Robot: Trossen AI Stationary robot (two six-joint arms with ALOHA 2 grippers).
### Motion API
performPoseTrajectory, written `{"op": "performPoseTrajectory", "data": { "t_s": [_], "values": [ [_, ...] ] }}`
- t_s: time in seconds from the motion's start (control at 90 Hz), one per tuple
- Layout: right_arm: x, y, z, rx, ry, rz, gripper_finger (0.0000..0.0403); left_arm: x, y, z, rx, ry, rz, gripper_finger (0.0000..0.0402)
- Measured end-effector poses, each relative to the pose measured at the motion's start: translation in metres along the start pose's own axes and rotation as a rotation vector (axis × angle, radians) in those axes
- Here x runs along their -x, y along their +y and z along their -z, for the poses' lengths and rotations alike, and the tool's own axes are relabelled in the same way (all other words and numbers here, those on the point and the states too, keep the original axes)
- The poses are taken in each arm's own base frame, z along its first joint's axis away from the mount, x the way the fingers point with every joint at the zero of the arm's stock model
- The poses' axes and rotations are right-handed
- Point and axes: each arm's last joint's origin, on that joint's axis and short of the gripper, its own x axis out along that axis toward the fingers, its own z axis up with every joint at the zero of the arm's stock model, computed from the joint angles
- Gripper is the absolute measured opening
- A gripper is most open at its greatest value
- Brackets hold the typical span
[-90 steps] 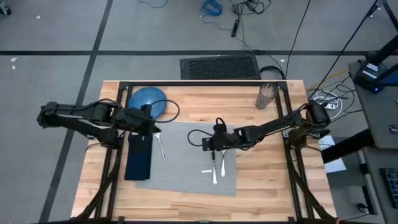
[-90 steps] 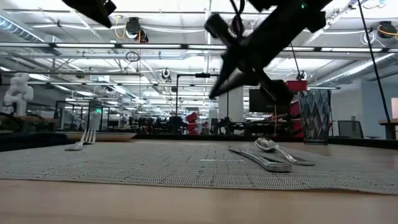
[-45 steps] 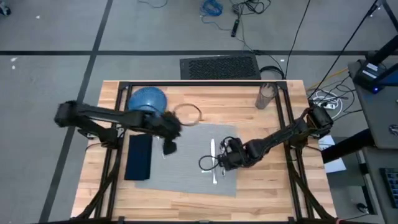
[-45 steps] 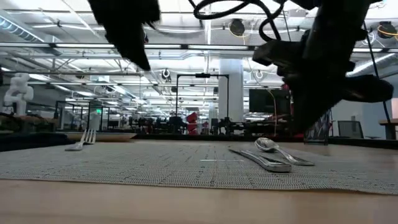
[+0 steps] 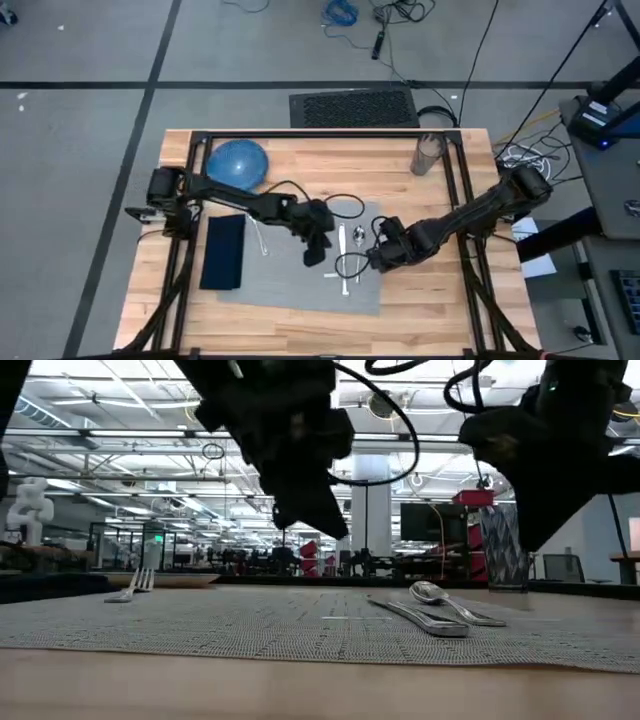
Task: Set table place
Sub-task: Adjust the silver knife
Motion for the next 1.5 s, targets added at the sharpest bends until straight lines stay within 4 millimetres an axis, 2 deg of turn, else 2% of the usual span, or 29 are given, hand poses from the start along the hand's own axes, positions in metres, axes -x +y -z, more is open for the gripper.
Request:
{"op": "performPoseTrajectory", "data": {
  "t_s": [0.178,0.289,0.422,0.489,0.611,0.789,1.033,1.144,1.278,1.5],
  "values": [
    [0.012,-0.003,0.000,-0.020,-0.042,-0.053,0.0000,-0.019,0.016,0.004,0.037,0.061,-0.025,0.0000],
    [0.012,0.002,-0.003,-0.002,-0.039,-0.105,0.0000,-0.015,0.018,0.006,0.042,0.147,-0.048,0.0000],
    [0.004,0.013,-0.017,0.026,-0.032,-0.176,0.0000,0.013,0.011,0.011,-0.063,0.287,-0.135,0.0000],
    [-0.002,0.017,-0.029,0.025,-0.036,-0.199,0.0000,0.033,0.005,0.017,-0.115,0.364,-0.211,0.0000],
    [-0.015,0.022,-0.056,0.036,-0.036,-0.233,0.0000,0.067,-0.009,0.020,-0.160,0.397,-0.288,0.0000],
    [-0.029,0.023,-0.091,0.053,-0.040,-0.292,0.0000,0.110,-0.030,0.017,-0.149,0.281,-0.356,0.0000],
    [-0.047,0.021,-0.115,0.089,-0.016,-0.322,0.0000,0.158,-0.047,0.022,-0.145,0.152,-0.446,0.0000],
    [-0.058,0.028,-0.120,0.104,-0.013,-0.378,0.0000,0.173,-0.052,0.024,-0.136,0.105,-0.452,0.0000],
    [-0.072,0.036,-0.122,0.136,-0.012,-0.359,0.0000,0.187,-0.059,0.027,-0.139,0.059,-0.450,0.0000],
    [-0.092,0.050,-0.124,0.226,0.024,-0.331,0.0000,0.189,-0.062,0.029,-0.140,0.049,-0.447,0.0000]
  ]
}}
